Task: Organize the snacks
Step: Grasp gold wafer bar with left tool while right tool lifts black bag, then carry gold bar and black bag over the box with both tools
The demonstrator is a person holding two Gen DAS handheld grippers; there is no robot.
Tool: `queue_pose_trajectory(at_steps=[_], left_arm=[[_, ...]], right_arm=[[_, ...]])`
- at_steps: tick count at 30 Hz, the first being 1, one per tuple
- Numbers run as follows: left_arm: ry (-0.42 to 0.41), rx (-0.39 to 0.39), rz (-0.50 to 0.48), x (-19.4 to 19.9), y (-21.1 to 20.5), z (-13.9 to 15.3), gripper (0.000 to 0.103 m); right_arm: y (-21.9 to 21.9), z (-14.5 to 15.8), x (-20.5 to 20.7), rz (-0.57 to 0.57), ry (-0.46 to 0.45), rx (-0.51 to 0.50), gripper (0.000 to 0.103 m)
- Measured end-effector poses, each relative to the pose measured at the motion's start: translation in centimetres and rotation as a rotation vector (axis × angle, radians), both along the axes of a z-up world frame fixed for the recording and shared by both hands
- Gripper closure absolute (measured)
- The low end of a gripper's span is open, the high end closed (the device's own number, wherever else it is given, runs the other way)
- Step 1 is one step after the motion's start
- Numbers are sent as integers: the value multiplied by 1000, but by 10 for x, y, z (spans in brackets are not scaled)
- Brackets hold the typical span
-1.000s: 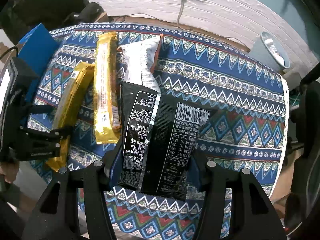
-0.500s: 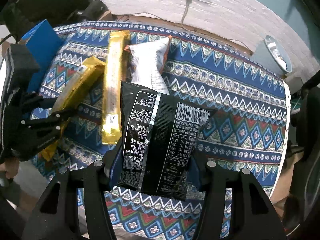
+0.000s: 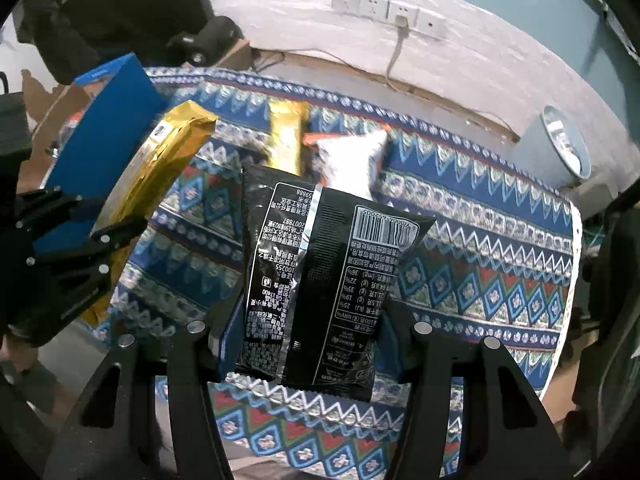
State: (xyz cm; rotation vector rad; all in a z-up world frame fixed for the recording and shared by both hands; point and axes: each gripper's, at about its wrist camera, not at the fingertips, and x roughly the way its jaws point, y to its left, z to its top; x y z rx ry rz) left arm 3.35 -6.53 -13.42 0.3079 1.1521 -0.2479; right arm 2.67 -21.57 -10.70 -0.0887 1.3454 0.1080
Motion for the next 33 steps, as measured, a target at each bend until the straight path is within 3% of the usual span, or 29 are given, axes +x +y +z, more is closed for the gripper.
queue_pose_trajectory(at_steps=[19,27,33], left_arm=[[-172,-49,15,-13,49,69,74],[-223,-85,51,-16,77,93,74],[-272,-69,90,-16,103,104,74]], right_arm=[[67,50,15,90,-92,62,47],[98,73,22,128,-133,104,47],[121,78,29,158,-141,126,47]])
